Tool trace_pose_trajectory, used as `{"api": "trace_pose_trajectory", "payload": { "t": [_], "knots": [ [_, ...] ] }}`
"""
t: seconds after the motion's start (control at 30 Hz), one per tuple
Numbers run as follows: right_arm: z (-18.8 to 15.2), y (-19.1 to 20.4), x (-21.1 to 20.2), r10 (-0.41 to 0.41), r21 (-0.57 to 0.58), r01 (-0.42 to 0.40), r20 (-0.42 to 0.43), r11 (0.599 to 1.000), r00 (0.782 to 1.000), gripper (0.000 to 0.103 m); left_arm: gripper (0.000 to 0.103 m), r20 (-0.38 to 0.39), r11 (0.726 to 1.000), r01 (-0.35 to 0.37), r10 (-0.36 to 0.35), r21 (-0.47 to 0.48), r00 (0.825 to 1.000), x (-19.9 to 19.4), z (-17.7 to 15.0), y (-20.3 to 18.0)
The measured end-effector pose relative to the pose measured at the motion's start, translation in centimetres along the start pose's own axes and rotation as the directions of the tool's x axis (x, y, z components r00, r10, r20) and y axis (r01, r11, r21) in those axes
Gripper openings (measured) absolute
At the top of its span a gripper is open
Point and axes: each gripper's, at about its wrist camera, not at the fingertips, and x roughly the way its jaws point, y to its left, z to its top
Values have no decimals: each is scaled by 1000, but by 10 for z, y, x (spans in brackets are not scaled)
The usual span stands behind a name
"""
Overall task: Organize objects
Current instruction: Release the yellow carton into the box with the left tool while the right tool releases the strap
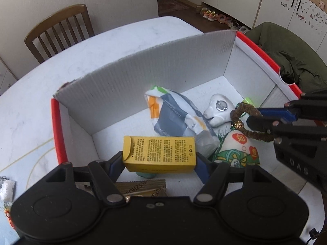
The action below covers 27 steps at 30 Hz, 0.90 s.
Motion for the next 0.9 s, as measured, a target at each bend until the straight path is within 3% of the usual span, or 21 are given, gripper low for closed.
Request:
{"api": "trace_pose_trajectory", "payload": {
  "t": [0.37, 0.9],
  "knots": [
    [-11, 0, -1, 29, -4, -29, -18, 1000, 999, 9, 70, -56, 1000, 18, -17, 8, 998, 10, -6, -6],
    [-21, -1, -12, 56, 33, -55, -35, 998, 998, 15, 78, -17, 999, 40, -39, 8, 999, -8, -12, -12]
  ]
}}
